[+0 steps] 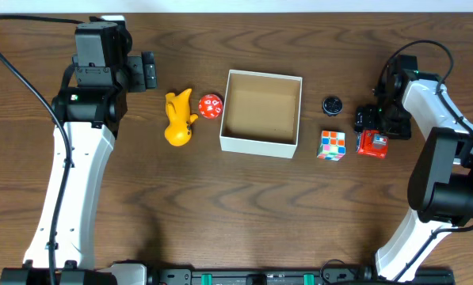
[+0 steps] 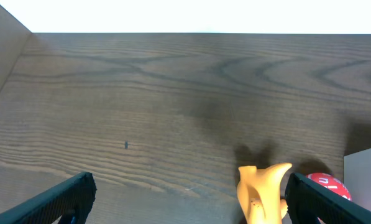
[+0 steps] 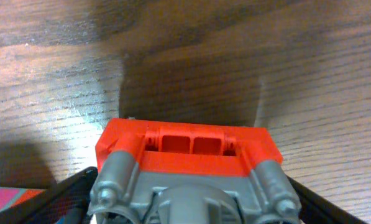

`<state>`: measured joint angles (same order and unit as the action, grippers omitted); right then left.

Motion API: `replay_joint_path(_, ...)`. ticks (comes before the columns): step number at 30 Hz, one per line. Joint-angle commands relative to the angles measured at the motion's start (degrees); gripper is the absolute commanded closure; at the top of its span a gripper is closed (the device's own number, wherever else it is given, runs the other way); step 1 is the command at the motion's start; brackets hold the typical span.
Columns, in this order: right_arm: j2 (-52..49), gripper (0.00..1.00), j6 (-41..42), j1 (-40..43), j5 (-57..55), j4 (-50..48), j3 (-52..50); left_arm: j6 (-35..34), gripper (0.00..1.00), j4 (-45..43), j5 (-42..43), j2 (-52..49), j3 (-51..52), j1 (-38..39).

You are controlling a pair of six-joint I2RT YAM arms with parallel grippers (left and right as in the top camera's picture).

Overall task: Pack container
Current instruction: 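Lower the right gripper and grasp the red toy robot, then lift the red toy robot and carry it over the white box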

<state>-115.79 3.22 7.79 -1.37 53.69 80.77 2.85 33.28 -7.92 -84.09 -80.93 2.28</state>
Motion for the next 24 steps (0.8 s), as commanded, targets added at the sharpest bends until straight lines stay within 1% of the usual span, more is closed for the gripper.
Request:
replay_joint_path(1,-0.6,0.18,-0.1,-0.3,0.3,-0.1,-0.3,0.3,0.02,0.1,-0.7,0.3,-1.1,-0.3)
replay_joint_path(4,-0.6,0.25,-0.1,-0.3,0.3,-0.1,-0.3,0.3,0.02,0.1,-0.7,0.3,-1.1,-0.3)
replay_joint_path(8,-0.6,0.44,-0.1,-0.3,0.4,-0.1,-0.3,0.3,0.02,0.1,-0.7,0.3,-1.1,-0.3)
replay_joint_path(13,-0.2,0.57,0.0,-0.3,0.4,0.1,0.0,0.3,0.02,0.1,-0.7,0.3,-1.1,-0.3)
replay_joint_path(15,0.5,0.59,0.2,-0.3,0.4,0.4,0.8,0.3,0.02,0.1,-0.7,0.3,-1.1,-0.3)
replay_joint_path(19,1.8,0.58,0.1,-0.4,0.4,2.3,4.3,0.3,0.02,0.1,-0.7,0.3,-1.1,-0.3)
replay_joint_path(24,2.3,0.56,0.1,-1.1,0.4,6.5,12.1,0.3,0.02,0.1,-0.7,0.3,-1.1,-0.3)
